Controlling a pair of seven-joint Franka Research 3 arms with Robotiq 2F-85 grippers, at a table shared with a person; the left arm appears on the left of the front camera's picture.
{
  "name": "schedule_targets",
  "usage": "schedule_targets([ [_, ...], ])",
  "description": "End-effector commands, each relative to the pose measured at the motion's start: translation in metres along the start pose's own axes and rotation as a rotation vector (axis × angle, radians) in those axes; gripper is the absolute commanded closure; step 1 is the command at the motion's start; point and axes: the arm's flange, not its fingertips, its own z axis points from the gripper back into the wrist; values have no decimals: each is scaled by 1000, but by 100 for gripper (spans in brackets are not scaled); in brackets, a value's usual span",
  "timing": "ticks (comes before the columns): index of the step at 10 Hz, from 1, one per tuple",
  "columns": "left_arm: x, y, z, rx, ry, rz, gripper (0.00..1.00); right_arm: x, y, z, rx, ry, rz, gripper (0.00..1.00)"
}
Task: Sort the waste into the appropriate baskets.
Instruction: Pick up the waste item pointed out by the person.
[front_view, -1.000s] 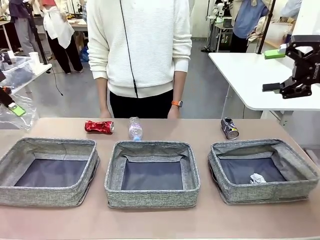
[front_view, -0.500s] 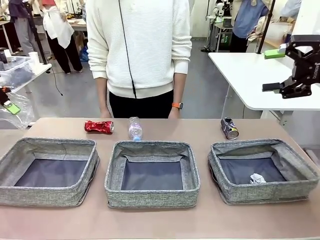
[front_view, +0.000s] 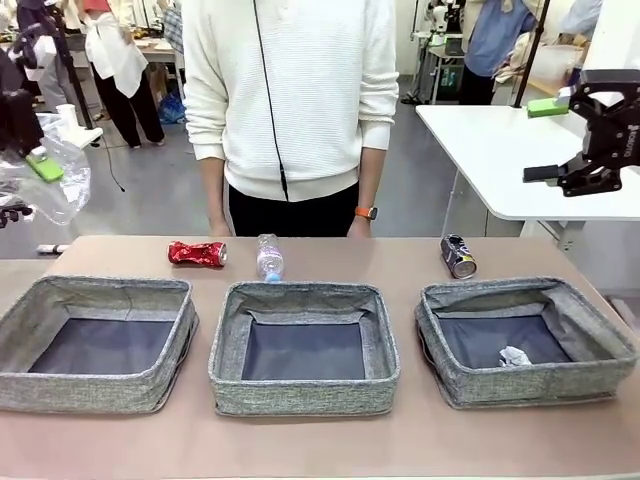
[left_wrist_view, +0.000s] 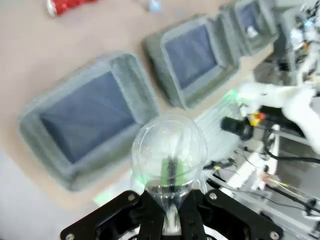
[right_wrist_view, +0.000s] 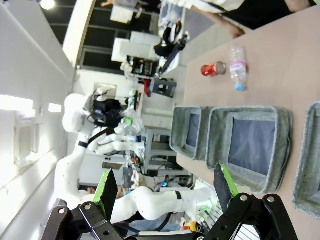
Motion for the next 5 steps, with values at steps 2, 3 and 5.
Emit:
schedule_targets([
  [2, 21, -92, -26, -91, 77, 223, 99, 1, 4, 0, -4, 5, -21, 0],
  [3, 27, -120, -31, -50, 77, 242, 99, 1, 4, 0, -4, 5, -21, 0],
  [5, 46, -187, -34, 51, 68, 288, 99, 1, 4, 0, -4, 5, -21, 0],
])
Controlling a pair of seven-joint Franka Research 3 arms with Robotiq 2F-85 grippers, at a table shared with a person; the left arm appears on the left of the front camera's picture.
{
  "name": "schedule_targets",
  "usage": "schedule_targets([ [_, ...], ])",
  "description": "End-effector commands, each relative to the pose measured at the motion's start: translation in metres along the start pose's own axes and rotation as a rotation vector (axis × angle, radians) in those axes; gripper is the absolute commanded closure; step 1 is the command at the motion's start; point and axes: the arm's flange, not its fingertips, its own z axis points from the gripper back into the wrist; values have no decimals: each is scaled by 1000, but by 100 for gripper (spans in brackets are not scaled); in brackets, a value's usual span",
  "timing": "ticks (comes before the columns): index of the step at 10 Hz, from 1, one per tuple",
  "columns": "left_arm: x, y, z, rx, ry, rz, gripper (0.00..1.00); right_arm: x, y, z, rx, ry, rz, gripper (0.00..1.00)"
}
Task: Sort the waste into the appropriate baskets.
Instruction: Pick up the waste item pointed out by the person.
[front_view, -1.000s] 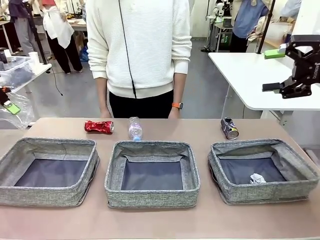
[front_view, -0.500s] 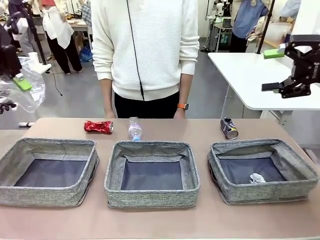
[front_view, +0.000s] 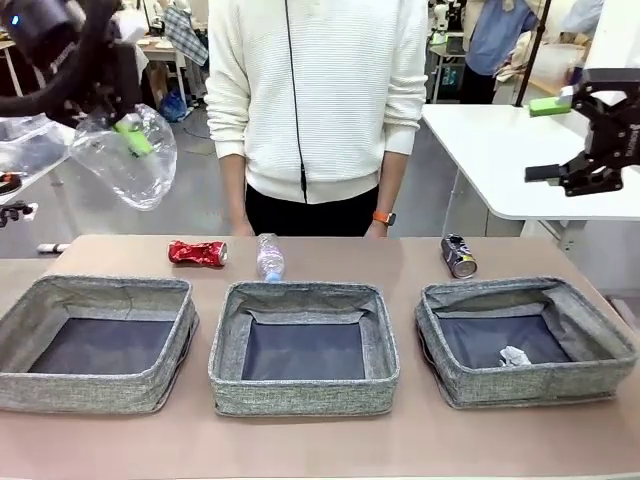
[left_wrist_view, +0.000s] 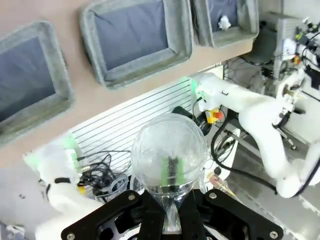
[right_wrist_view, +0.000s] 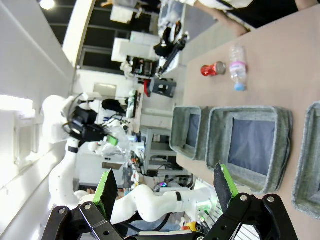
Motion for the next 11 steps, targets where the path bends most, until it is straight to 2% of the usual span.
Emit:
schedule_targets([
  [1, 12, -54, 6, 160, -2, 70, 99, 1, 4, 0, -3, 5, -21, 0],
  [3, 26, -102, 0, 258, 83, 111, 99, 1, 4, 0, -3, 5, -21, 0],
  [4, 31, -119, -1, 286, 61, 129, 99, 1, 4, 0, -3, 5, -21, 0],
  [7, 35, -158, 7, 195, -16, 111, 99, 1, 4, 0, -3, 5, -21, 0],
  [10, 38, -173, 5, 183, 25, 105, 99, 1, 4, 0, -3, 5, -21, 0],
  [11, 39, -176, 5, 144, 56, 89, 99, 1, 4, 0, -3, 5, -21, 0],
])
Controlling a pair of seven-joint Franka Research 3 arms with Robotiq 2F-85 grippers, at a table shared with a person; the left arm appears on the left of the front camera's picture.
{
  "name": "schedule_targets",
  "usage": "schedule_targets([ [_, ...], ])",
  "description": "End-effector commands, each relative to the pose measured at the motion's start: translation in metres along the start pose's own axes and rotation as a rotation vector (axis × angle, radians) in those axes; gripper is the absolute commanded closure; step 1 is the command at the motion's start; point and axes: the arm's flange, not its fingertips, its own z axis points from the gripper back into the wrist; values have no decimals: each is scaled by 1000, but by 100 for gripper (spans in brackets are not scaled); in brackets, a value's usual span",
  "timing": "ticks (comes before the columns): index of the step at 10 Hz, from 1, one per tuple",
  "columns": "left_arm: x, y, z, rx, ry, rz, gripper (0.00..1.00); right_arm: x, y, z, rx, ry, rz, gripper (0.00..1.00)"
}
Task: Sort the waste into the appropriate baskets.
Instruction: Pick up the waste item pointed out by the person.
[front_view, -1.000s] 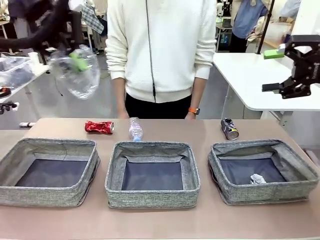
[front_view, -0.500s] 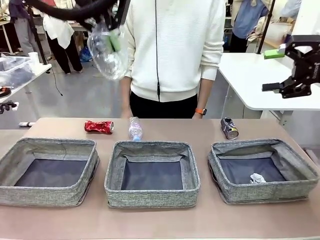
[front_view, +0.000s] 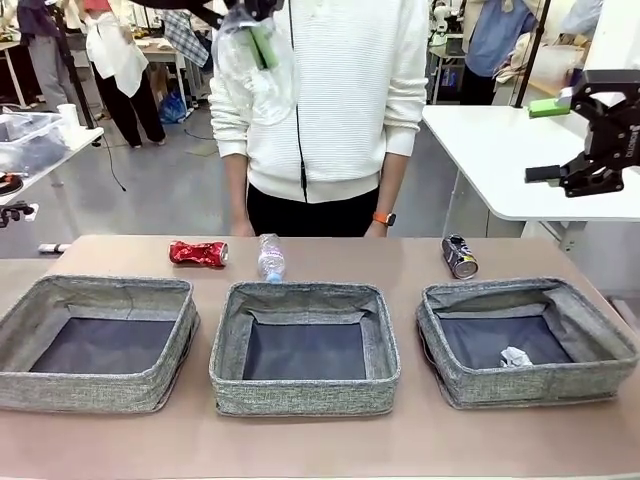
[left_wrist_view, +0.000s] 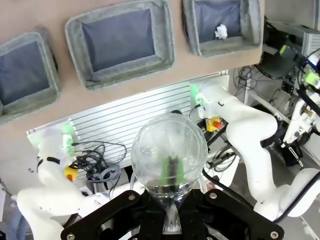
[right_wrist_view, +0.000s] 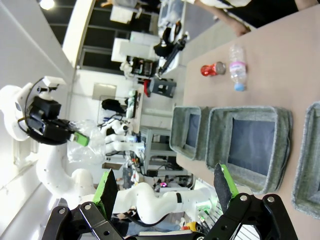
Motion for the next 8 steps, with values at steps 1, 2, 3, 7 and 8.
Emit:
schedule_targets([
  [1, 1, -5, 7, -78, 41, 3, 99, 0, 4, 0, -2, 5, -21, 0],
  [2, 4, -7, 0, -78, 72, -18, 99, 0, 4, 0, -2, 5, -21, 0],
  [3, 5, -7, -5, -69, 92, -17, 99, 0, 4, 0, -2, 5, -21, 0],
  [7, 8, -8, -6, -66, 59, -24, 99, 0, 4, 0, -2, 5, -21, 0],
  [8, 8, -8, -6, -66, 59, -24, 99, 0, 4, 0, -2, 5, -21, 0],
])
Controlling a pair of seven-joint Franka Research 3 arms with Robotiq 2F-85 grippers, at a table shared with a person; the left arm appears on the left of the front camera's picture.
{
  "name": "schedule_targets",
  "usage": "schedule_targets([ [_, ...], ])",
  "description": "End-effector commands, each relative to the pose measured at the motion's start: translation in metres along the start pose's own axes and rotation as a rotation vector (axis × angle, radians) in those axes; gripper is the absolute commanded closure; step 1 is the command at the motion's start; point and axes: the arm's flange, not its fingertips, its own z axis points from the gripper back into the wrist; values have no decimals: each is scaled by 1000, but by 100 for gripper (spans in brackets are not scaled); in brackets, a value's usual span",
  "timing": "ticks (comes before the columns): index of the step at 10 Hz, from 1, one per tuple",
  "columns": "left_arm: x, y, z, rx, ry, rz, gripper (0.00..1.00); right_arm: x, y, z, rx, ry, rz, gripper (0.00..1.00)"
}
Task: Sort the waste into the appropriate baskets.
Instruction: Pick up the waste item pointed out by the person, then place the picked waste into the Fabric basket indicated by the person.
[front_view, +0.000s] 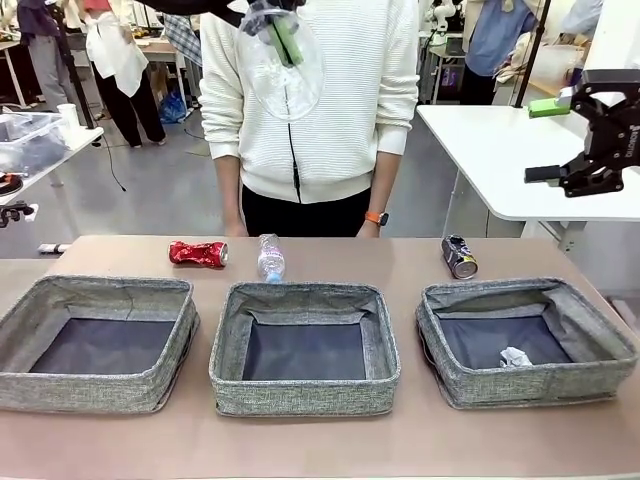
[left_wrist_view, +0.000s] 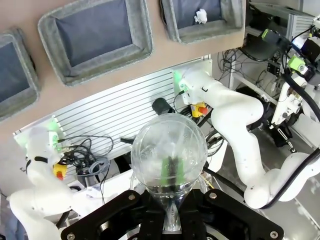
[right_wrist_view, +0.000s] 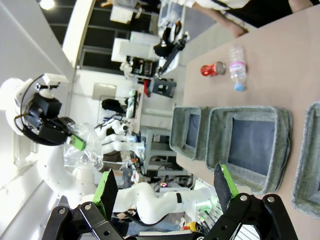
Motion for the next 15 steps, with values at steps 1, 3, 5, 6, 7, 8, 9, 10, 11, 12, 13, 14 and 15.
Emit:
schedule_targets([
  [1, -3, 1, 1, 14, -16, 5, 99, 0, 4, 0, -2, 5, -21, 0],
  [3, -3, 1, 1, 14, -16, 5, 99, 0, 4, 0, -2, 5, -21, 0],
  [5, -3, 1, 1, 14, -16, 5, 99, 0, 4, 0, -2, 5, -21, 0],
  [6, -3, 1, 1, 14, -16, 5, 99, 0, 4, 0, -2, 5, -21, 0],
  [7, -3, 1, 1, 14, -16, 5, 99, 0, 4, 0, -2, 5, -21, 0],
  [8, -3, 1, 1, 14, -16, 5, 99, 0, 4, 0, -2, 5, -21, 0],
  [9, -3, 1, 1, 14, -16, 5, 99, 0, 4, 0, -2, 5, -21, 0],
  [10, -3, 1, 1, 14, -16, 5, 99, 0, 4, 0, -2, 5, -21, 0],
  [11, -3, 1, 1, 14, -16, 5, 99, 0, 4, 0, -2, 5, -21, 0],
  [12, -3, 1, 1, 14, -16, 5, 99, 0, 4, 0, -2, 5, -21, 0],
  [13, -3, 1, 1, 14, -16, 5, 99, 0, 4, 0, -2, 5, -21, 0],
  [14, -3, 1, 1, 14, -16, 5, 99, 0, 4, 0, -2, 5, -21, 0],
  [15, -3, 1, 1, 14, -16, 5, 99, 0, 4, 0, -2, 5, -21, 0],
])
